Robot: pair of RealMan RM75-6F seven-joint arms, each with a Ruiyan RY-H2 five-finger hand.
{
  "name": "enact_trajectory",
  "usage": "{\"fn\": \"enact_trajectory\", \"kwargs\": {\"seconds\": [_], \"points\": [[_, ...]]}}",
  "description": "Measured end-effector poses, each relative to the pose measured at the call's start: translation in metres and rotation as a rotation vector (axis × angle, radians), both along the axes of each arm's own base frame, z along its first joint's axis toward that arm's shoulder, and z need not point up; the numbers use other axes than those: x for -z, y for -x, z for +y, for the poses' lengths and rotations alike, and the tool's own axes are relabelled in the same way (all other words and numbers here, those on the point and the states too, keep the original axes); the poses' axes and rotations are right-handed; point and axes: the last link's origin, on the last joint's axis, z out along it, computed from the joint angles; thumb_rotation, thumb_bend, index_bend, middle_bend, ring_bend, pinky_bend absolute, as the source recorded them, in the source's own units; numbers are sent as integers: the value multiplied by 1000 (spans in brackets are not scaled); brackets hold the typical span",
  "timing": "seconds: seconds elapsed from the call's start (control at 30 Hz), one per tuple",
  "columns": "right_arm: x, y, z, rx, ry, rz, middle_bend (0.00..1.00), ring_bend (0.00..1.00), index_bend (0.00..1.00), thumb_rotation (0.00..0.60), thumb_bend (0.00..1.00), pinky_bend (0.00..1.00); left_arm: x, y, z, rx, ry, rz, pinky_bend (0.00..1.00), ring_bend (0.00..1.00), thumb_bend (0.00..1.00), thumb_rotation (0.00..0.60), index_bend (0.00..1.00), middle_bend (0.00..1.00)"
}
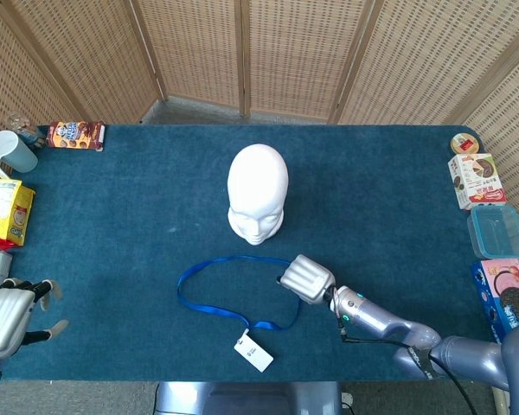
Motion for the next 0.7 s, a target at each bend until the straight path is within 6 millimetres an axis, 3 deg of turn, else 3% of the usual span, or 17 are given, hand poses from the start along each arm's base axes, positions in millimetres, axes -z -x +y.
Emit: {"fn": "enact_trajectory", "kwargs": {"seconds": [0.7], "points": [[-5,7,3,13,0,18,1000,1000,491,600,318,1000,1,-2,2,7,5,-7,398,557,92,545,475,606]]}}
